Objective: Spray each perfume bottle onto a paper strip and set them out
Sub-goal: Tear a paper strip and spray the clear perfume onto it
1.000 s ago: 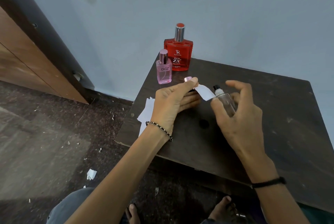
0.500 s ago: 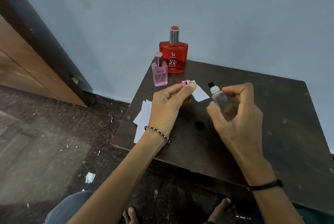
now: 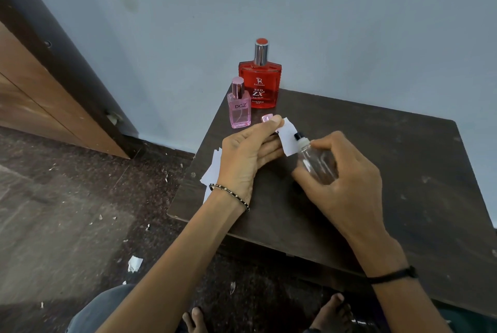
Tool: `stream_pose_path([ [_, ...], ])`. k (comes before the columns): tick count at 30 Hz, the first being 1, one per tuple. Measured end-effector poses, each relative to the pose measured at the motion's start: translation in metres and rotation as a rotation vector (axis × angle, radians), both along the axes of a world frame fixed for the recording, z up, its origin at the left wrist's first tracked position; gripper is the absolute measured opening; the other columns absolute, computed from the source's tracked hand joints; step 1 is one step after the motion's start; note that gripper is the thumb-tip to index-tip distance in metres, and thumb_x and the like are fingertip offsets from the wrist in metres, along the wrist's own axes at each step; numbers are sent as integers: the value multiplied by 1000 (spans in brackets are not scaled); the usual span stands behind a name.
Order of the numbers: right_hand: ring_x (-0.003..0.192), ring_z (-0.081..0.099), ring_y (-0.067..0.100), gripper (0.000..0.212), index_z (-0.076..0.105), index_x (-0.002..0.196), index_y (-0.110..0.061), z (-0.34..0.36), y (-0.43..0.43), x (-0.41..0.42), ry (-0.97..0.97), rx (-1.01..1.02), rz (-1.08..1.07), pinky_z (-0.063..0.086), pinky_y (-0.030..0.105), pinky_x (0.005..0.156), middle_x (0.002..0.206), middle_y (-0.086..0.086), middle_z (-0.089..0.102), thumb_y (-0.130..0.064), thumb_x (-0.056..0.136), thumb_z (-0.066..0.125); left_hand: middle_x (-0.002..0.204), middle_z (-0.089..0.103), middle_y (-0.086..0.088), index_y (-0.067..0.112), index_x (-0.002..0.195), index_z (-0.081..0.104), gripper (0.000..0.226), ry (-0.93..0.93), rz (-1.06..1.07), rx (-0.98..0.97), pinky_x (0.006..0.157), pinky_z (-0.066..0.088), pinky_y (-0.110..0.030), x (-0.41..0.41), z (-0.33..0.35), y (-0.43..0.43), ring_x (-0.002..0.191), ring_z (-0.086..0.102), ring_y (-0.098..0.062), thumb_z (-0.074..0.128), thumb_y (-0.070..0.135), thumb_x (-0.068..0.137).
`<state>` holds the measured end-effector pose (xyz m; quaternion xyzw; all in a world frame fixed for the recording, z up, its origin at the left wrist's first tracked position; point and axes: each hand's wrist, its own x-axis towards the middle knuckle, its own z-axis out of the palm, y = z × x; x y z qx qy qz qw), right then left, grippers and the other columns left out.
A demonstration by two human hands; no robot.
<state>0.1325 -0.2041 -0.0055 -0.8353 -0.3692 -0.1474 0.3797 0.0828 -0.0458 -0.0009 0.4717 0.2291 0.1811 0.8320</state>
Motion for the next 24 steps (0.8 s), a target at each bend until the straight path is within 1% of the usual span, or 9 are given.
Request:
stream_pose_path([
  [4,81,66,-3,39,52,109,-32,8,0,-1,277,303,-75,51,7,65,97,-27,64,-36,80,79,99,81,-7,6,103,79,19,14,12,13,82,63,-30,1,0,-1,94,78,-22,71,19,92],
  [6,88,67,-6,41,51,105,-39,9,-1,0,397,400,-96,52,7,69,99,-36,64,-42,77,79,99,81,-6,6,106,78,21,31,17,26,82,63,-29,1,-1,-2,94,78,-21,71,20,92],
  [9,89,72,11,35,55,102,-41,10,-2,3,493,501,-76,60,26,73,105,-14,72,-45,77,79,102,81,-9,5,109,78,23,47,39,41,88,61,-32,1,-1,-2,98,77,-23,71,20,93],
  [10,89,73,14,31,58,102,-41,11,-2,4,509,530,-55,60,27,71,106,-8,73,-45,79,78,104,80,-10,5,110,78,24,50,46,47,91,61,-33,2,-1,-2,100,76,-24,71,20,93],
  [12,89,71,16,24,64,103,-43,14,-2,3,547,568,-14,57,21,63,108,-6,73,-46,82,75,107,79,-12,4,112,77,26,59,55,65,95,59,-36,2,-2,-2,104,75,-26,71,21,93],
  [16,76,70,14,22,71,105,-39,13,-1,4,595,524,15,52,19,51,106,-12,72,-43,84,78,108,79,-9,6,113,77,28,59,46,105,98,57,-38,2,-3,-4,106,74,-25,69,24,94],
  [20,80,76,12,32,74,104,-44,7,1,1,654,400,18,55,20,49,104,-14,75,-57,76,79,110,79,-10,8,109,78,26,43,34,56,97,58,-40,2,-2,-4,104,75,-25,65,27,96],
  [22,80,77,12,40,76,107,-39,5,2,0,679,374,20,55,20,48,103,-11,77,-60,73,79,109,79,-9,11,102,79,22,41,41,19,93,60,-38,3,-1,-3,100,76,-25,65,26,97],
  [24,79,77,11,44,77,108,-34,4,2,0,697,362,23,54,19,48,103,-10,78,-61,73,79,109,79,-8,7,106,77,26,53,39,19,92,60,-36,4,-1,-3,99,77,-24,64,27,97],
])
